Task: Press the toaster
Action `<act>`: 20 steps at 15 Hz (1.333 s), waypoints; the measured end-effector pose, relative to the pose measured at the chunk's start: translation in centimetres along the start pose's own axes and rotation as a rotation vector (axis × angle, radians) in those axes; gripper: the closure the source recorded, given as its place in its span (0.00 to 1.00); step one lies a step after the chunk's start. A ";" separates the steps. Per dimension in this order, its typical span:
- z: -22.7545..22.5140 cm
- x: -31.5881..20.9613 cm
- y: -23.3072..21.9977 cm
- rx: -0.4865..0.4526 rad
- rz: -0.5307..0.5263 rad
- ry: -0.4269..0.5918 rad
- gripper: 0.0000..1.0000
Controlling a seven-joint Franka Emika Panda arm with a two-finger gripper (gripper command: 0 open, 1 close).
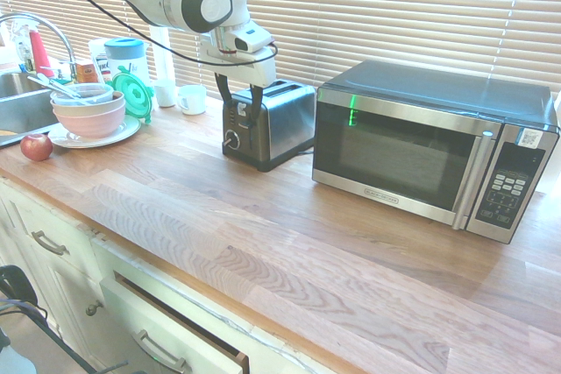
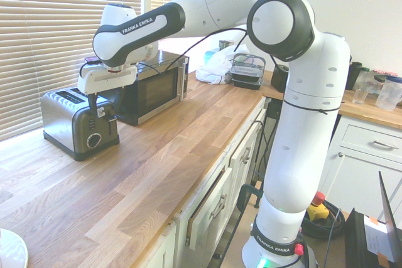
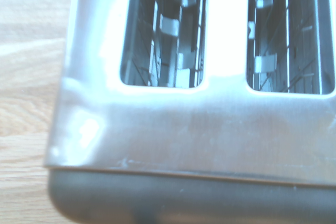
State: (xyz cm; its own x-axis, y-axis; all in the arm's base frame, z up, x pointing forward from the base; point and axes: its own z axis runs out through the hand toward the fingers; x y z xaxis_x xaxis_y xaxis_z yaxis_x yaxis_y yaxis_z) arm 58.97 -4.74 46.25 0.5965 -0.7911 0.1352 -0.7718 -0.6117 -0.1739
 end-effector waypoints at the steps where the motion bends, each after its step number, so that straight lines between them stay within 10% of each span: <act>1: 0.1 0.1 0.0 -0.003 -0.003 -0.003 1.00; 20: 0.2 -0.4 -0.3 -0.002 -0.014 -0.011 1.00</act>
State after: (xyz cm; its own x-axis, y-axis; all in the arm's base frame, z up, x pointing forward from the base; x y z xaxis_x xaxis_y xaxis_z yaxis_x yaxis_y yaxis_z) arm 59.00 -4.25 46.00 0.6094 -0.7826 0.1272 -0.7639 -0.6225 -0.1701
